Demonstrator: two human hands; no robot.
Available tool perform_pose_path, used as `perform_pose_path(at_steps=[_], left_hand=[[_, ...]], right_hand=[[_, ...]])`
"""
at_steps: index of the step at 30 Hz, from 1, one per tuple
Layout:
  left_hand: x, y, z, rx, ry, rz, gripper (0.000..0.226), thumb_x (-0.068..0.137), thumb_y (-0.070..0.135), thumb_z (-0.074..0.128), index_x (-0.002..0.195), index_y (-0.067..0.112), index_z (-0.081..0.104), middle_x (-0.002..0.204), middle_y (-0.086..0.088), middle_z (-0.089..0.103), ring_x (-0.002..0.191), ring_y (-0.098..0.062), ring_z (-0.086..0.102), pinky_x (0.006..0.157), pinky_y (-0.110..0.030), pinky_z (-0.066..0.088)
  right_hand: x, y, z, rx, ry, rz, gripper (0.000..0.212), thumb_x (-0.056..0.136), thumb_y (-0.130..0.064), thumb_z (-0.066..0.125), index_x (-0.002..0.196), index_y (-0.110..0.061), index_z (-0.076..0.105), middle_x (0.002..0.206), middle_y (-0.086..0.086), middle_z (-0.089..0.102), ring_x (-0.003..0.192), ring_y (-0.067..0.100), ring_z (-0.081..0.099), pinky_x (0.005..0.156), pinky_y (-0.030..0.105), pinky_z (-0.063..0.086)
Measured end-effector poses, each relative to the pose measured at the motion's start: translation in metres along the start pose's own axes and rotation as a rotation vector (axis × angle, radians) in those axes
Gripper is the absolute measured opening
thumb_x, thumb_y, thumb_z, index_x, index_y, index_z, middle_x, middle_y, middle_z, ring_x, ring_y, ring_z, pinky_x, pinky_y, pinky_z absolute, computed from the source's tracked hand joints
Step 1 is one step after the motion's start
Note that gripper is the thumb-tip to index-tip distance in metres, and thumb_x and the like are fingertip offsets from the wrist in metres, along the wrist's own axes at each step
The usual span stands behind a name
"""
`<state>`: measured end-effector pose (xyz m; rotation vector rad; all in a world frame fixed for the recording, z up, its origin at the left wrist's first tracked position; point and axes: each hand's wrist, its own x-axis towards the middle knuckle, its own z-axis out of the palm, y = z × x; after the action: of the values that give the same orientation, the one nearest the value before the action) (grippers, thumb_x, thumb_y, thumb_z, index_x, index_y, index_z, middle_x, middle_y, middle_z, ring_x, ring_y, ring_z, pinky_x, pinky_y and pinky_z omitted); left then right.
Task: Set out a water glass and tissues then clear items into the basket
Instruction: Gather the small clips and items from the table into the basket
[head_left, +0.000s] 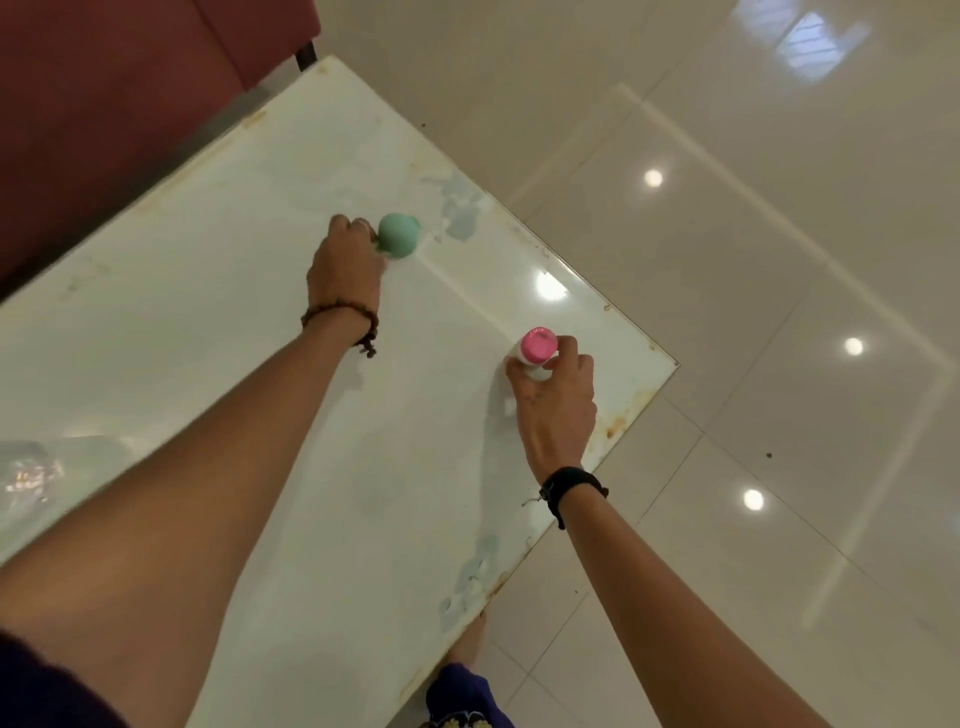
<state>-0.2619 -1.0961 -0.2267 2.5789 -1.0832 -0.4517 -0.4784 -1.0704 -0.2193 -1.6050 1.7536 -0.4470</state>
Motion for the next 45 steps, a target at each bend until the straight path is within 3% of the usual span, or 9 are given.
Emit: perform_pose_path(at_steps=[8, 15, 21, 26, 29, 35, 38, 41, 45], left_hand=[[-0.135, -0.044, -0.007, -0.043, -0.228, -0.098, 0.032, 0.078, 0.025, 0.063, 0.103, 0.006, 0.06, 0.11, -0.015, 0.062, 0.106, -0.034, 0.053, 0.084, -0.04, 0.044], [-0.252, -0.135, -0.043, -0.501, -0.386, -0.454, 0.017, 0.08, 0.016, 0.063, 0.092, 0.004, 0.065, 0.098, -0.015, 0.071, 0.098, -0.029, 0.064, 0.084, -0.033, 0.051], [-0.358, -0.254, -0.12, -0.895, -0.214, -0.696, 0.011, 0.077, 0.01, 0.067, 0.086, 0.006, 0.065, 0.09, -0.016, 0.071, 0.084, -0.027, 0.067, 0.08, -0.038, 0.056], [-0.476, -0.387, -0.202, -1.041, 0.01, -0.839, 0.009, 0.077, 0.008, 0.066, 0.074, 0.014, 0.06, 0.068, -0.002, 0.069, 0.053, -0.006, 0.063, 0.051, -0.016, 0.053], [-0.536, -0.452, -0.249, -1.09, 0.145, -0.893, 0.013, 0.077, 0.006, 0.067, 0.072, 0.016, 0.061, 0.063, 0.003, 0.068, 0.046, 0.001, 0.061, 0.046, -0.013, 0.05], [-0.628, -0.545, -0.326, -1.023, 0.492, -0.963, 0.022, 0.08, 0.004, 0.065, 0.069, 0.023, 0.061, 0.063, 0.01, 0.069, 0.065, -0.012, 0.065, 0.052, -0.016, 0.053], [-0.654, -0.585, -0.346, -0.916, 0.66, -1.063, 0.009, 0.08, 0.008, 0.066, 0.076, 0.016, 0.064, 0.079, -0.01, 0.07, 0.082, -0.03, 0.066, 0.075, -0.038, 0.056], [-0.671, -0.625, -0.348, -0.694, 0.72, -1.193, 0.014, 0.081, 0.013, 0.064, 0.094, 0.01, 0.067, 0.088, -0.011, 0.071, 0.09, -0.028, 0.066, 0.087, -0.035, 0.051], [-0.67, -0.66, -0.34, -0.586, 0.658, -1.219, 0.023, 0.083, 0.006, 0.058, 0.105, 0.004, 0.064, 0.102, -0.018, 0.069, 0.1, -0.031, 0.062, 0.084, -0.029, 0.045]], right_hand=[[-0.08, -0.005, 0.004, -0.091, -0.102, -0.114, 0.034, 0.084, -0.037, 0.065, 0.111, -0.021, 0.05, 0.095, -0.004, 0.049, 0.063, -0.003, 0.044, 0.054, 0.012, 0.029], [-0.214, -0.008, 0.032, -0.195, -0.29, -0.228, 0.035, 0.082, -0.043, 0.065, 0.111, -0.029, 0.051, 0.098, -0.013, 0.049, 0.064, -0.005, 0.05, 0.054, 0.009, 0.03], [-0.355, -0.036, 0.076, -0.198, -0.439, -0.365, 0.03, 0.08, -0.038, 0.069, 0.102, -0.033, 0.05, 0.1, -0.01, 0.053, 0.067, -0.003, 0.054, 0.055, 0.013, 0.037], [-0.492, -0.077, 0.122, -0.151, -0.605, -0.508, 0.03, 0.08, -0.036, 0.07, 0.098, -0.035, 0.047, 0.098, -0.011, 0.054, 0.073, 0.0, 0.058, 0.058, 0.02, 0.044], [-0.566, -0.102, 0.145, -0.124, -0.728, -0.608, 0.032, 0.079, -0.035, 0.071, 0.098, -0.036, 0.045, 0.096, -0.015, 0.057, 0.073, 0.001, 0.058, 0.056, 0.018, 0.042], [-0.704, -0.165, 0.185, -0.089, -0.986, -0.827, 0.039, 0.081, -0.042, 0.068, 0.094, -0.05, 0.032, 0.089, -0.025, 0.054, 0.071, -0.001, 0.057, 0.056, 0.007, 0.041], [-0.755, -0.193, 0.21, -0.066, -1.11, -0.937, 0.031, 0.084, -0.04, 0.065, 0.097, -0.047, 0.038, 0.092, -0.018, 0.057, 0.072, 0.001, 0.055, 0.059, 0.005, 0.04], [-0.796, -0.214, 0.244, -0.112, -1.197, -1.083, 0.028, 0.089, -0.037, 0.059, 0.111, -0.029, 0.045, 0.096, -0.008, 0.059, 0.078, 0.01, 0.056, 0.063, 0.019, 0.046], [-0.828, -0.226, 0.288, -0.21, -1.25, -1.276, 0.025, 0.092, -0.024, 0.054, 0.115, -0.014, 0.049, 0.112, 0.008, 0.059, 0.095, 0.021, 0.058, 0.08, 0.034, 0.053]])
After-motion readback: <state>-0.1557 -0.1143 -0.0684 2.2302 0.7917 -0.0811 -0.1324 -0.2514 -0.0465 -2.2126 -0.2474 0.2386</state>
